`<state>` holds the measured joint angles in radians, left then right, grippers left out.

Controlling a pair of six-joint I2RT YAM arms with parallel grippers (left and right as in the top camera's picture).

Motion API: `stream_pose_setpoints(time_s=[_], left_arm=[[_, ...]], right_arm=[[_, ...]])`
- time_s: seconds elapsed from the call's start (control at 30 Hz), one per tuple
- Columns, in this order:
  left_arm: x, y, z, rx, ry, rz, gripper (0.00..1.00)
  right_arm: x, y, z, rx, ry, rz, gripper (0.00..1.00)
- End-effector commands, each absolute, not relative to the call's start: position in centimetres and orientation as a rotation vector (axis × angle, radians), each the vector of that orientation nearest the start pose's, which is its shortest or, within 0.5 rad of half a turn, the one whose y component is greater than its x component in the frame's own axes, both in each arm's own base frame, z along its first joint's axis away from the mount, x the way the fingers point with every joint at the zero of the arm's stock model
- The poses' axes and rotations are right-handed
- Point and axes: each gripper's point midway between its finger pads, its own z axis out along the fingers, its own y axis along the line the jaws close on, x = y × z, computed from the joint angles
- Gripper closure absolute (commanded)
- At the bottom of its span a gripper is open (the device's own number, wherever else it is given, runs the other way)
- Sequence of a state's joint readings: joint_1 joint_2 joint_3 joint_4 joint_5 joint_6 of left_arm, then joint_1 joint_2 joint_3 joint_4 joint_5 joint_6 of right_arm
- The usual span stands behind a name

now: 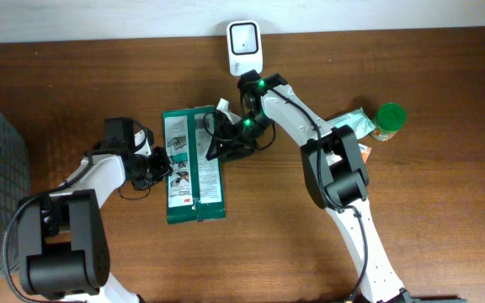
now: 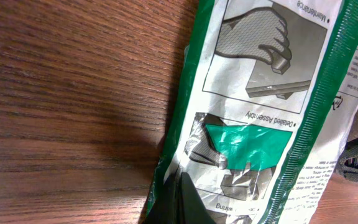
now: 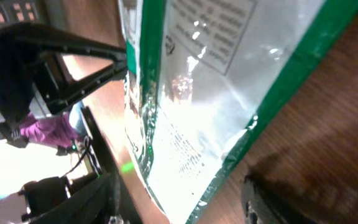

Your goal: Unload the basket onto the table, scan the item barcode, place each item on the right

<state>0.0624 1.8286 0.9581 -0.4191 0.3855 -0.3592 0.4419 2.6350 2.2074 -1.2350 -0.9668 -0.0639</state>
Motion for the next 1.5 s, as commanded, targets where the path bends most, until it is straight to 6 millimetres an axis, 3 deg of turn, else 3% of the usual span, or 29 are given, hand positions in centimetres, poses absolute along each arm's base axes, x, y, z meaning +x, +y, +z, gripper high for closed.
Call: stream_pose_setpoints(time_s=[0.0,0.03,0.1,0.17,0.23,0.3,0.37,0.47,0.53,0.7,0.73,0.77,0.87,0.93,0.97,1.03,1.1,1.23,1.37,1.47], left_arm=[[34.0,-2.7,-3.5,-0.555,2.909,-0.469,1.0],[34.0,-2.7,-3.5,-0.555,2.909,-0.469,1.0],[34.0,-2.7,-3.5,-0.556,2.909,-0.468,1.0],[34.0,-2.7,-3.5,-0.556,2.908,-0.468,1.0],[34.0,-2.7,-3.5,-0.556,2.908,-0.468,1.0],[34.1,-2.7,-3.5,-0.555,2.905,-0.469,1.0],[34.1,-2.7,-3.5,-0.555,2.905,-0.469,1.0],[34.2,-2.7,-3.5,-0.553,2.9,-0.469,1.0],[34.2,-2.7,-3.4,-0.552,2.898,-0.469,1.0],[34.2,-2.7,-3.4,-0.552,2.898,-0.468,1.0],[34.2,-2.7,-3.4,-0.552,2.898,-0.469,1.0],[34.2,-2.7,-3.4,-0.552,2.898,-0.469,1.0],[34.4,-2.7,-3.4,-0.55,2.892,-0.469,1.0],[34.4,-2.7,-3.4,-0.55,2.89,-0.469,1.0],[34.5,-2.7,-3.4,-0.548,2.887,-0.469,1.0],[34.7,-2.7,-3.3,-0.545,2.88,-0.473,1.0],[34.7,-2.7,-3.3,-0.545,2.88,-0.475,1.0],[34.7,-2.7,-3.3,-0.545,2.88,-0.476,1.0],[34.6,-2.9,-3.3,-0.543,2.883,-0.487,1.0],[34.3,-2.9,-3.4,-0.548,2.895,-0.486,1.0]], right_arm=[[38.2,31.5,1.4,-0.764,2.922,1.481,0.27],[38.6,30.9,2.4,-0.789,2.894,1.461,0.23],[39.6,28.8,4.4,-0.82,2.91,1.25,0.21],[40.7,26.9,8.3,-0.808,2.902,1.001,0.2],[41.1,26.0,11.7,-0.752,2.876,0.876,0.19],[40.9,25.7,15.1,-0.716,2.827,0.859,0.17],[40.8,23.0,18.7,-0.628,2.81,0.634,0.17],[39.5,21.4,22.1,-0.585,2.781,0.538,0.17],[38.5,21.0,22.7,-0.554,2.78,0.479,0.17],[36.1,21.9,19.4,-0.451,2.712,0.463,0.17],[35.6,21.9,18.5,-0.432,2.68,0.481,0.12],[34.9,22.4,16.5,-0.367,2.682,0.565,0.02],[33.0,25.8,13.0,-0.42,2.734,0.889,0.02],[32.8,27.4,10.1,-0.411,2.791,1.036,0.02],[33.0,28.0,8.8,-0.369,2.82,1.082,0.07],[33.8,29.0,6.6,-0.26,2.855,1.132,0.29],[34.5,29.6,5.4,-0.174,2.866,1.097,0.36],[35.2,31.5,3.3,-0.082,2.857,0.976,0.38],[34.8,32.1,0.5,0.004,2.915,0.973,0.38],[34.6,32.4,-0.6,0.016,2.931,0.992,0.37]])
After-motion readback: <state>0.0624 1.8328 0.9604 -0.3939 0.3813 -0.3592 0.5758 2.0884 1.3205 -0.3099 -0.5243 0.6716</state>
